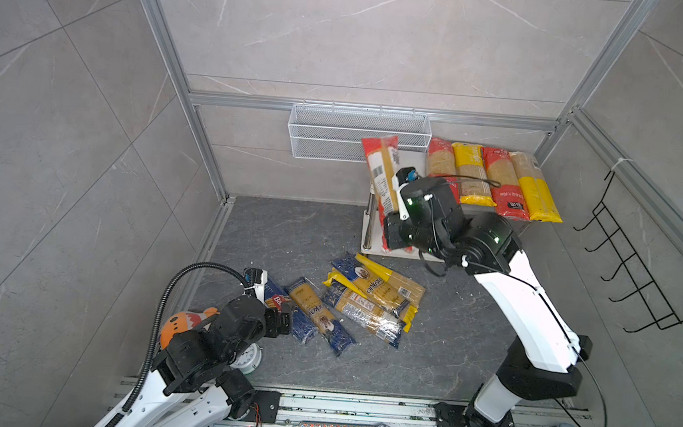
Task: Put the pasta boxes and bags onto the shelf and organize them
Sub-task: 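Lift the white-labelled bag with the right gripper up over the shelf top, then lower the white-labelled bag upright beside the red-banded bag on the shelf, then open the right gripper and draw it back down toward the pasta pile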
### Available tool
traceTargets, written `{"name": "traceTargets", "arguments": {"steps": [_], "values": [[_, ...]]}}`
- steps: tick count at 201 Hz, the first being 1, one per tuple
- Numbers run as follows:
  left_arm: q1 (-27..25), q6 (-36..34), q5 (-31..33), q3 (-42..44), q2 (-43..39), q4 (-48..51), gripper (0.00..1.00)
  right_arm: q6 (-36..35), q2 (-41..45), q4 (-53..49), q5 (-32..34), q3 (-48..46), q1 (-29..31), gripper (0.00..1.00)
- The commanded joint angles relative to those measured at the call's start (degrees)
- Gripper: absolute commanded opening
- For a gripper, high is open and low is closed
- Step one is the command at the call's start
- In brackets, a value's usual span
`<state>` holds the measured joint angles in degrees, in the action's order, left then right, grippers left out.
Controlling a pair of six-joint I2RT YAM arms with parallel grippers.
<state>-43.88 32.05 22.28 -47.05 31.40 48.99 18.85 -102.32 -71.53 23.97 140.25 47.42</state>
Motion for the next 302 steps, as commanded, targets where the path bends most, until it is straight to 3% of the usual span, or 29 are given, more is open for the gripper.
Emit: {"name": "traceTargets", "arguments": {"steps": [1,35,92,112,143,189,234,242,278,281,286,302], "values": [[0.1,-1.9,-0.3,-2.4,1.2,-3.3,1.00,-3.8,-7.3,-0.5,4.9,11.8,-4.0,0.00],[0.1,-2.3,0.1,-2.7,3.0,-3.7,1.00,-3.3,-15.7,0.1,2.8,22.3,-10.4,0.00],[0.1,-2.9,1.0,-3.3,4.4,-3.8,1.00,-0.8,-17.9,2.0,0.9,19.7,-16.5,0.00],[0.1,-3.0,1.1,-3.3,4.7,-4.1,1.00,-0.9,-18.1,1.6,0.5,19.5,-18.1,0.05],[0.1,-3.3,1.0,-3.4,5.5,-4.7,1.00,-0.9,-18.5,0.7,0.1,19.5,-19.6,0.35],[0.1,-3.3,0.9,-3.5,5.6,-4.7,1.00,-1.2,-17.9,0.3,1.7,19.2,-19.6,0.56],[0.1,-3.2,1.3,-3.7,4.8,-4.3,1.00,-2.7,-16.6,0.9,0.6,19.0,-19.6,0.66],[0.1,-3.2,1.3,-3.7,4.7,-4.2,1.00,-3.1,-15.9,1.4,0.4,18.6,-19.4,0.81],[0.0,-2.8,1.5,-4.1,3.7,-3.6,1.00,-5.9,-9.4,5.9,-1.4,14.0,-18.3,0.85],[0.1,-2.7,1.6,-4.1,3.6,-3.6,1.00,-6.0,-8.7,6.4,-1.5,13.4,-18.2,0.87],[0.1,-2.7,1.6,-4.1,3.4,-3.6,1.00,-6.2,-7.3,7.2,-1.8,12.2,-17.9,0.99],[0.0,-2.5,1.6,-4.2,2.9,-3.4,1.00,-7.3,-3.6,9.5,-2.5,8.3,-16.8,1.00]]}}
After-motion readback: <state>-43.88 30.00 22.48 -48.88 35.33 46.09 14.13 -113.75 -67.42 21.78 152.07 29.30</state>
